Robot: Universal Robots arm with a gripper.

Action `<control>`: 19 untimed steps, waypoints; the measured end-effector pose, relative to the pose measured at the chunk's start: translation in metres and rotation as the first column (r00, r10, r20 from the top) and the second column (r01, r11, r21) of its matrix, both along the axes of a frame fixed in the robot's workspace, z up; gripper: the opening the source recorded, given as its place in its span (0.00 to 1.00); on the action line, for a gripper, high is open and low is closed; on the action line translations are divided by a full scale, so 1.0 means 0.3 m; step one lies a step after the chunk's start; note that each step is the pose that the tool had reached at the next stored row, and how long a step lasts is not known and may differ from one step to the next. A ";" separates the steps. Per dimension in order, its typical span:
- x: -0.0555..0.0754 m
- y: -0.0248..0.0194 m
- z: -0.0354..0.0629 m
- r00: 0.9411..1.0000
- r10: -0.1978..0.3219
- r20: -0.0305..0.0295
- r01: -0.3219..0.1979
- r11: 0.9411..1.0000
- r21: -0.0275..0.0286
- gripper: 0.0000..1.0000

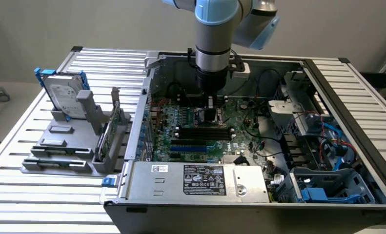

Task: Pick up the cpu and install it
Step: 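Place the cpu into insertion slot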

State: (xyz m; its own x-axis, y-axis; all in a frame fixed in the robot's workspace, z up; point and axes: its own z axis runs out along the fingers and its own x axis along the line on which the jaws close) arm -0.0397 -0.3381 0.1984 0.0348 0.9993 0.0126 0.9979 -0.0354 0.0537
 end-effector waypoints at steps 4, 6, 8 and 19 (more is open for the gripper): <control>-0.004 0.000 0.019 1.000 0.000 0.000 0.000 1.000 0.000 0.63; -0.009 0.000 0.024 1.000 0.000 0.000 0.000 1.000 0.001 0.61; -0.016 0.000 0.029 1.000 0.000 -0.001 0.000 1.000 0.001 0.55; -0.083 0.000 0.057 1.000 0.000 -0.022 0.000 1.000 0.016 0.11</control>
State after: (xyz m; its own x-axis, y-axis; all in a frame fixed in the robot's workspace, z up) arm -0.0647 -0.3381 0.2155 0.0353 0.9990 0.0273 0.9989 -0.0361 0.0310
